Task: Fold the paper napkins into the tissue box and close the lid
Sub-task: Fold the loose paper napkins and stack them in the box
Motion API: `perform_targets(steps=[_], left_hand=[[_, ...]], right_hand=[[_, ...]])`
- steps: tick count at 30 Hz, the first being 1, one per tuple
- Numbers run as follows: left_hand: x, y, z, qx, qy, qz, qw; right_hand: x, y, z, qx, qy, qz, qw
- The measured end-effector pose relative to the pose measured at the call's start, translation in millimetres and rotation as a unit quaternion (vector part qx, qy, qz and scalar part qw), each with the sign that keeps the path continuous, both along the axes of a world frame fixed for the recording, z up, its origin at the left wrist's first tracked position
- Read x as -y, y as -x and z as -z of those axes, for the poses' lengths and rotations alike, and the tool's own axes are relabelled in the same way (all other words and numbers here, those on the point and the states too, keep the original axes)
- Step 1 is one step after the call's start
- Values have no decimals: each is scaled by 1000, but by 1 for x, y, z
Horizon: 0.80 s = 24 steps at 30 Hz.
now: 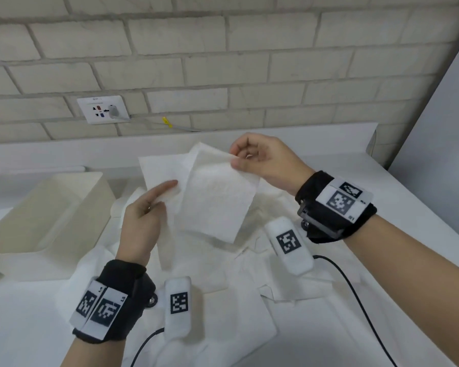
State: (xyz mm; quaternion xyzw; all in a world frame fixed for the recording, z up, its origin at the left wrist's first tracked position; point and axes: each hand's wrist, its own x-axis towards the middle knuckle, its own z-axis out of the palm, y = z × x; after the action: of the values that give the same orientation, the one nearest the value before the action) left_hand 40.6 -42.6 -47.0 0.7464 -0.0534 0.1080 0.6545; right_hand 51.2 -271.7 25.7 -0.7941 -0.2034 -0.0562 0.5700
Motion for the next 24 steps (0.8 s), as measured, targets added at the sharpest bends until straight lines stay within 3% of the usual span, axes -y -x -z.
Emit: perform_targets(steps=[5,9,13,17,20,24], left_hand=[[14,16,-19,-77,141,108,981],[20,22,-20,-61,57,112,990],[23,22,-18,-16,-18,79,997],[21,21,-16,25,-89,54,994],[20,19,-14,47,-112,18,992],[21,21,-18,75,-114,-17,990]], right_hand=[[-8,2,-6,8,-2,6,1000],[-12,3,5,-9,16,42,999],[-18,12,13,-179,-12,-93,979],[-22,16,18,-263,-29,-184,947],[-24,21,15,-284,-90,-221,929],[-32,23,20,-235,-73,-157,957]])
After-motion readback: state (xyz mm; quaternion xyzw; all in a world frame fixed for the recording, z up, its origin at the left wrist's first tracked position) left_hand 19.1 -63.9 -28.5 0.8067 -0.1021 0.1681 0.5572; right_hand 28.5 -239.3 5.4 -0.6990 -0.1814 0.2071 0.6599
